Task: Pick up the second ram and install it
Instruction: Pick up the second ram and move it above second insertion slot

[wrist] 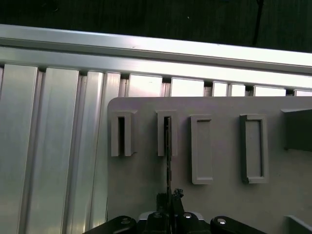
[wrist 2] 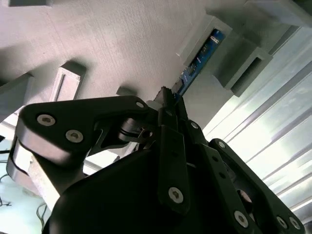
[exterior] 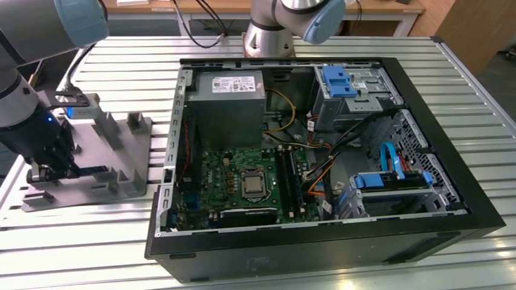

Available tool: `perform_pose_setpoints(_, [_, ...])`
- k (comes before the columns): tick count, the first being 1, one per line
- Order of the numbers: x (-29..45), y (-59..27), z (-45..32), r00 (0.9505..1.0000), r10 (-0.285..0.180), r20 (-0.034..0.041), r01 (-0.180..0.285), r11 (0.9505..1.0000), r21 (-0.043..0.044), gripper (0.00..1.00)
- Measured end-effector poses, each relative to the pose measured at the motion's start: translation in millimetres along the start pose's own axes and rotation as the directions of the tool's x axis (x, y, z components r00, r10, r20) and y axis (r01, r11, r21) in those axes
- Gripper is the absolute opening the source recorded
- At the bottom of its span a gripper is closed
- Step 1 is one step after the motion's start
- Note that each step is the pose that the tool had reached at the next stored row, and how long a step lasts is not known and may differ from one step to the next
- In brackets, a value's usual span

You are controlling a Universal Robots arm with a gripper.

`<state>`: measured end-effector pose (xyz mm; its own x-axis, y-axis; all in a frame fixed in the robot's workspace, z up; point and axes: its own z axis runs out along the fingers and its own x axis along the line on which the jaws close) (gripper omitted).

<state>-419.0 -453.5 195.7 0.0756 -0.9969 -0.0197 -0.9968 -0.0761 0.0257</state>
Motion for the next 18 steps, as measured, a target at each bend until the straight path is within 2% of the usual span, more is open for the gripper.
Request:
perform_pose_setpoints(6, [-0.4, 0.5, -22.3, 1.0000, 0.000, 0.0037, 0.000, 1.0000, 0.0002, 0.14])
perform_pose_setpoints(12, [-0.6, 0.8, -31.3, 1.0000, 0.000, 0.0054, 0.000, 1.0000, 0.0005, 0.14])
perform_pose_setpoints(18, [-0.7, 0.9, -36.6, 1.0000, 0.000, 0.0070, 0.000, 1.0000, 0.0006, 0.14])
